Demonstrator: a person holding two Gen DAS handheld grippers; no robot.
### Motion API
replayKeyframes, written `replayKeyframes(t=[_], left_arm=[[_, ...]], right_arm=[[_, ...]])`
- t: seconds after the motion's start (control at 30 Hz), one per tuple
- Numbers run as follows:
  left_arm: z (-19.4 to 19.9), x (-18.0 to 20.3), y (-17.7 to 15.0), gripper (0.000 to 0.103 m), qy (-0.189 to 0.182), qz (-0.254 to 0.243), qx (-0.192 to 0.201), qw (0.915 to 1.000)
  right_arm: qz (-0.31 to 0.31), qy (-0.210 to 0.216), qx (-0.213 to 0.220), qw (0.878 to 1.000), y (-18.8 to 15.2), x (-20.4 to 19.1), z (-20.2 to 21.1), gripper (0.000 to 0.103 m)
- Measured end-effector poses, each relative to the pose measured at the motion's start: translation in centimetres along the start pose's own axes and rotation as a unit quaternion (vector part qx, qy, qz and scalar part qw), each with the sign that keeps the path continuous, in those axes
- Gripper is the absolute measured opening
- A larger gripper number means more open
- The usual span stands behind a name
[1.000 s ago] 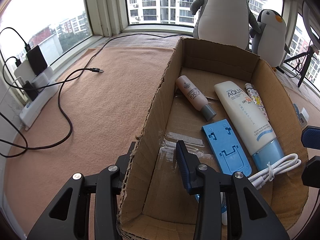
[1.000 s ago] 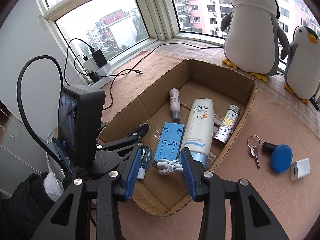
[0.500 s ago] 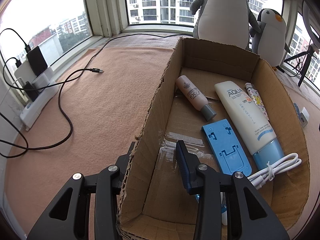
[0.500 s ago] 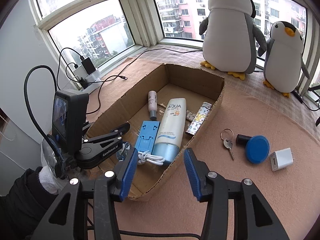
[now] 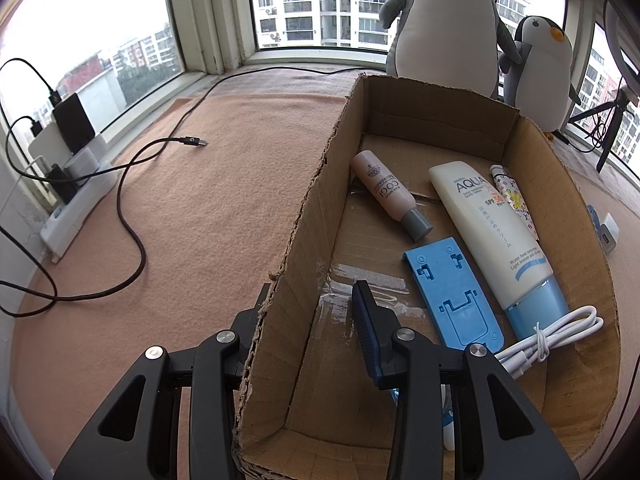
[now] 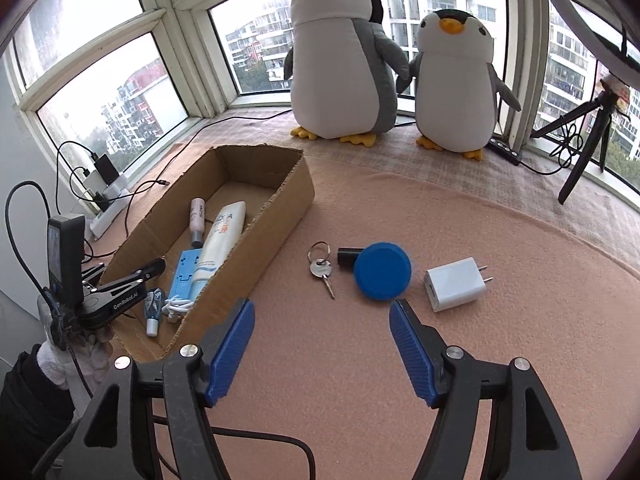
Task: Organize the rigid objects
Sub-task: 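Move the right gripper to the white USB charger and grasp it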
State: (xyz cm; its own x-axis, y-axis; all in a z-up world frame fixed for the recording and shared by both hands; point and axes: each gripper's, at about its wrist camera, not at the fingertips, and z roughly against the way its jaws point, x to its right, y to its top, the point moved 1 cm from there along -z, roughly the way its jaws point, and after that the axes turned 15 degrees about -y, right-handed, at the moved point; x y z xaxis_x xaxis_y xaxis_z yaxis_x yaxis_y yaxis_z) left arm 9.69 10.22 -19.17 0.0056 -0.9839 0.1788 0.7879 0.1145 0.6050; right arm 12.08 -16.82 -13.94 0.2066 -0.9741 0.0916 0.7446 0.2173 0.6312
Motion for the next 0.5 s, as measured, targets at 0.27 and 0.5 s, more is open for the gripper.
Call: replayKeyframes(t=[0.27, 0.5], left_arm=[[0.0, 0.0, 0.0, 0.038, 0.000, 0.000, 0.000, 1.0000], [0.0, 0.0, 0.0, 0.038, 0.000, 0.000, 0.000, 1.0000]], right_arm=[[-0.043, -0.055, -0.018, 0.997, -0.5, 5.2, -2.4, 0.068], [-0.044, -0.070, -0.032, 0.996, -0.1, 6.6, -4.9, 0.068]])
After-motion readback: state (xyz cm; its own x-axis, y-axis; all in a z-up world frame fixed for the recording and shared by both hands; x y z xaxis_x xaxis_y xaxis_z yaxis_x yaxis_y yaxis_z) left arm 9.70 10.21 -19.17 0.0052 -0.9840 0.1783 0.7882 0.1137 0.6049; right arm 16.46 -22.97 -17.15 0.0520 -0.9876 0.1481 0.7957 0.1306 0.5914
